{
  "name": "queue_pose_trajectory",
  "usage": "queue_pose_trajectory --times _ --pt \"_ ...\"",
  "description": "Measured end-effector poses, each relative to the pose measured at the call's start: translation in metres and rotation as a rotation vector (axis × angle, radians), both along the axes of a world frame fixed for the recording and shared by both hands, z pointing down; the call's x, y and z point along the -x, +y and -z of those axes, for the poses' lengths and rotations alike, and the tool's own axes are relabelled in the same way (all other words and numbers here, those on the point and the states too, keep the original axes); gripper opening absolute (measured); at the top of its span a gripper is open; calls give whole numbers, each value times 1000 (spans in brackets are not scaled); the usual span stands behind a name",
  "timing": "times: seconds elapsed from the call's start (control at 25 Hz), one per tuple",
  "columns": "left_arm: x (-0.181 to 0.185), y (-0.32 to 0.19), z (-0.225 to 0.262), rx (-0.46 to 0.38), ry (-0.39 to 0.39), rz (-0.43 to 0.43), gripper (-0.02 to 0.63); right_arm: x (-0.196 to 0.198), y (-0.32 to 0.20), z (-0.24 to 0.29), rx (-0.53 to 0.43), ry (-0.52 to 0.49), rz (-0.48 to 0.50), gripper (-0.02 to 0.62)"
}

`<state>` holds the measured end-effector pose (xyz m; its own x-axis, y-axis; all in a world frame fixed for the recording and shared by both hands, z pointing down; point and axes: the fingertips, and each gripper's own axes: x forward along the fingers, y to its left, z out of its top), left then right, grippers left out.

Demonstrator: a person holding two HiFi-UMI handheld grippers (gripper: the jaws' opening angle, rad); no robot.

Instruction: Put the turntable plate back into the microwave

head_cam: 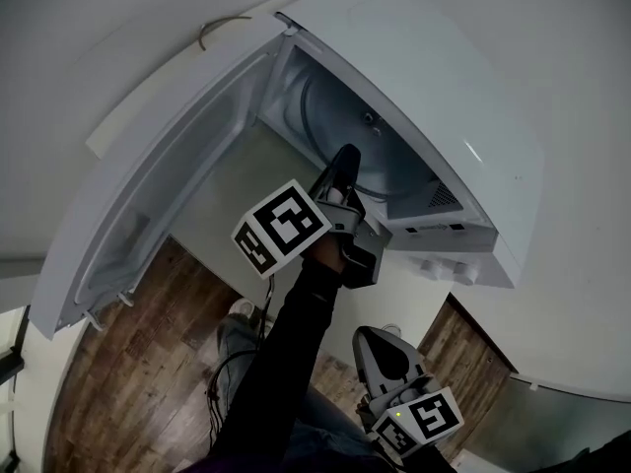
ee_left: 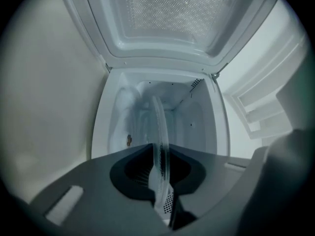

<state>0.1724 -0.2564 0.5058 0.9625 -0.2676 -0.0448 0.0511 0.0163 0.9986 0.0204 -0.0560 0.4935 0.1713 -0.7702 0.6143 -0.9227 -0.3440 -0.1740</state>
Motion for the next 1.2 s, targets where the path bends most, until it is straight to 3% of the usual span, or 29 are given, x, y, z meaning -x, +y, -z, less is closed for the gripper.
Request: queue_pose_trajectory --times 0.16,0.68,1.2 --pt "-11 1 -3 32 -4 -5 43 0 -1 -2 1 -9 6 9" --pt "-31 -3 -16 37 -86 -33 46 -10 5 -6 2 -20 -32 9" --pt "-41 -5 -27 51 -154 -53 36 -8 -2 -9 -2 -48 -4 9"
